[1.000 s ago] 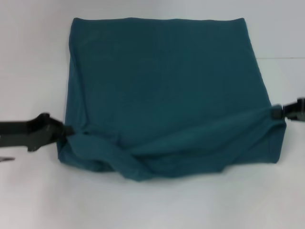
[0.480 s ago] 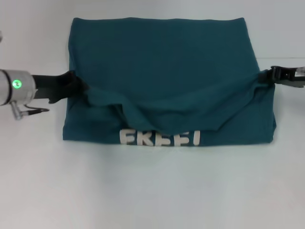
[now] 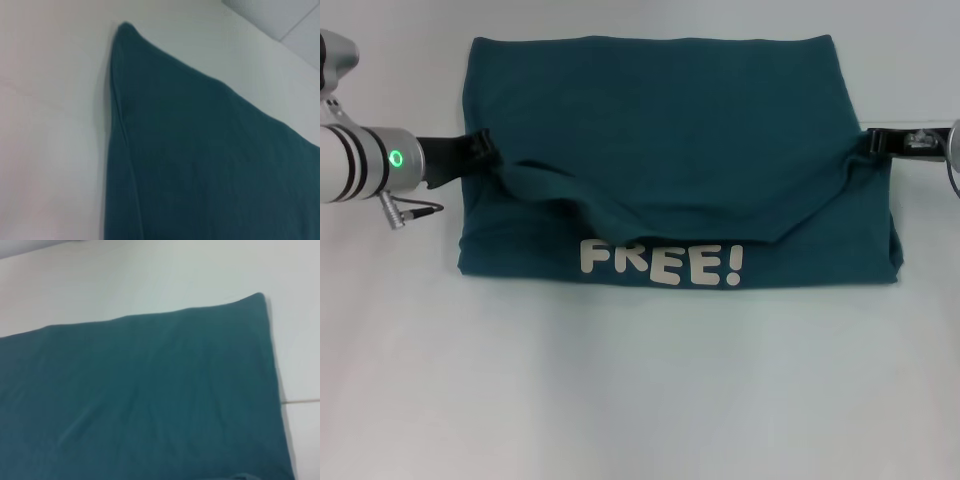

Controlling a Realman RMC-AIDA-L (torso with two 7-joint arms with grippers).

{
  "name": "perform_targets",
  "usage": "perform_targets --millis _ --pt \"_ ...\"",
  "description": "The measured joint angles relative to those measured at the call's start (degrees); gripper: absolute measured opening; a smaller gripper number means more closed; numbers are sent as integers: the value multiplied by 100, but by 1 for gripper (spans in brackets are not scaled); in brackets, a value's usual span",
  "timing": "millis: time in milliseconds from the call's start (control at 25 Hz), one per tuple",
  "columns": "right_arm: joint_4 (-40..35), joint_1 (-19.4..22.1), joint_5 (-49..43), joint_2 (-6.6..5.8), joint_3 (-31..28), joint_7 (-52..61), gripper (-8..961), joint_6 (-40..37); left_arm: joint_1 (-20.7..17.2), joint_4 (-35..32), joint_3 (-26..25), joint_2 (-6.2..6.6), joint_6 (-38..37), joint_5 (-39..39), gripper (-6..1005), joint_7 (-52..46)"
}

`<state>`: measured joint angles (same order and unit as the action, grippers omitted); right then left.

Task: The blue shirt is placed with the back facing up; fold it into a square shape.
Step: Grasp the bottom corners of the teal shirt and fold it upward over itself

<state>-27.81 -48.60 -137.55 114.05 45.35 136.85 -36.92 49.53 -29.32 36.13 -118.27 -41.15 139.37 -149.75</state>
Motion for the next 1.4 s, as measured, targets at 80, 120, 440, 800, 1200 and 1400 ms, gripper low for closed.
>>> perform_targets --millis 80,120,440,800,1200,1400 --pt "25 -60 0 2 45 0 84 73 60 10 8 6 126 2 38 13" --pt "30 -86 0 2 59 0 84 92 67 11 9 9 130 2 38 12" --pt "-2 -332 0 -53 113 142 88 106 143 0 13 32 237 -9 37 -11" --pt "43 -456 -7 -116 145 150 92 203 191 14 10 5 549 -16 38 -7" --pt "148 -464 -9 -125 247 149 96 287 235 128 138 -27 788 1 38 35" --pt "183 -468 -17 -124 267 142 99 419 234 138 142 -46 870 2 38 36"
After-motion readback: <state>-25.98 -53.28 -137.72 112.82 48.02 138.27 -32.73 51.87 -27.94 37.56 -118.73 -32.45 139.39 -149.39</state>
